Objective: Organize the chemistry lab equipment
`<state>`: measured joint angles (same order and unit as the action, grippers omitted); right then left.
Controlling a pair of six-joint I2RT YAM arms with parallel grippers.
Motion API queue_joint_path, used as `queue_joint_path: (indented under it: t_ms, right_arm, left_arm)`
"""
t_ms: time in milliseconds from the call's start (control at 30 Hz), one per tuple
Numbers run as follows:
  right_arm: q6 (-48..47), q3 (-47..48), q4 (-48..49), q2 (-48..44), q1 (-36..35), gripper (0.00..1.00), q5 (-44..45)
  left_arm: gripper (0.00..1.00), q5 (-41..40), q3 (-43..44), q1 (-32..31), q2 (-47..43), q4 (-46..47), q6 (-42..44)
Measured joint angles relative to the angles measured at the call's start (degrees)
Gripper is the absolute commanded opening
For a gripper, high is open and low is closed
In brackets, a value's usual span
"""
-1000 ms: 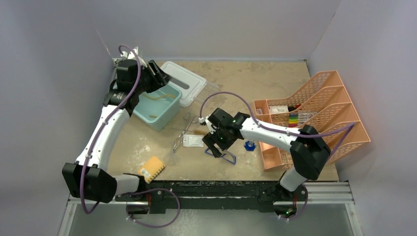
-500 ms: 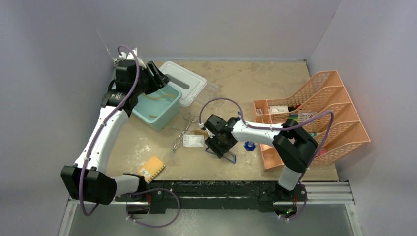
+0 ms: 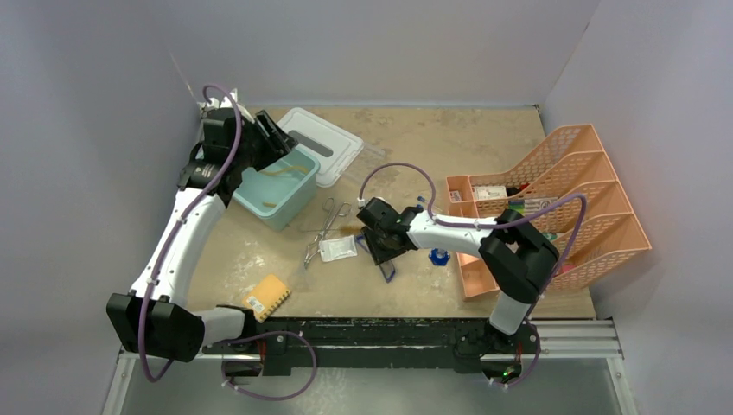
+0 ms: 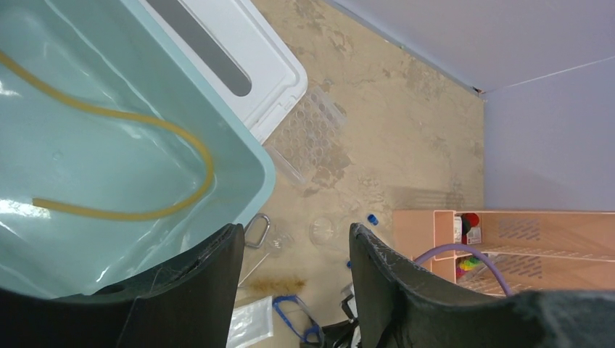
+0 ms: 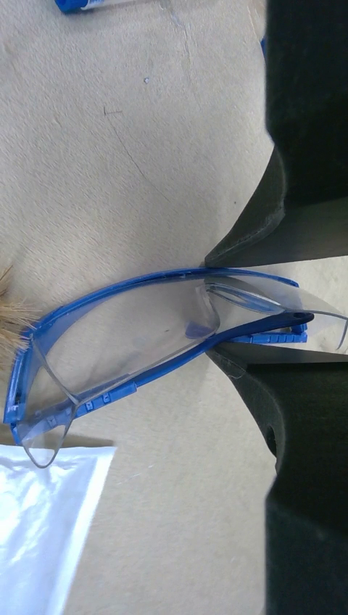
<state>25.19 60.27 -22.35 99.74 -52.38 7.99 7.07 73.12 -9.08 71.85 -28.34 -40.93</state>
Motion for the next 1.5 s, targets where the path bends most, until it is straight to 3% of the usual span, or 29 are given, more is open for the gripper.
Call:
queue_joint_path:
  t_ms: [233,500,867,967,1067,1367,1500]
  right_arm:
    - [4.7,-1.07,6.54,-0.85,1.16,0.39,-0.5]
    - [6.21,-5.44,12.31,-9.31,3.17,0.39,-3.43]
    - [7.48,-5.29,16.7,-17.97,10.58,0.41,-13.0]
    - [7.48,-3.89,16.7,-18.16,11.58,0.41,-14.51]
    - [7.82,-2.51,16.72,-18.16,11.58,0.41,-16.04]
    - [9.44,-0.92,17.38,-18.16,12.35,0.41,-18.53]
    - [9.42,0.02,17.16,-18.16,12.87,0.52,-18.75]
  left_arm:
    - [0.54,2.86,-5.31,0.0,-1.92,0.5,-3.45]
    - [0.56,7.32,-14.67,-2.1,-5.4,3.3,-8.61]
    - [0.62,10.45,-24.11,-14.51,-3.54,17.35,-18.58]
    - [0.56,10.45,-25.0,-16.31,-1.38,22.47,-20.87]
    - [0.38,9.92,-25.03,-17.35,1.11,26.84,-22.23]
    - [0.02,7.65,-25.05,-17.94,2.62,33.64,-24.48]
    - [0.0,7.1,-25.03,-17.94,2.62,34.67,-24.41]
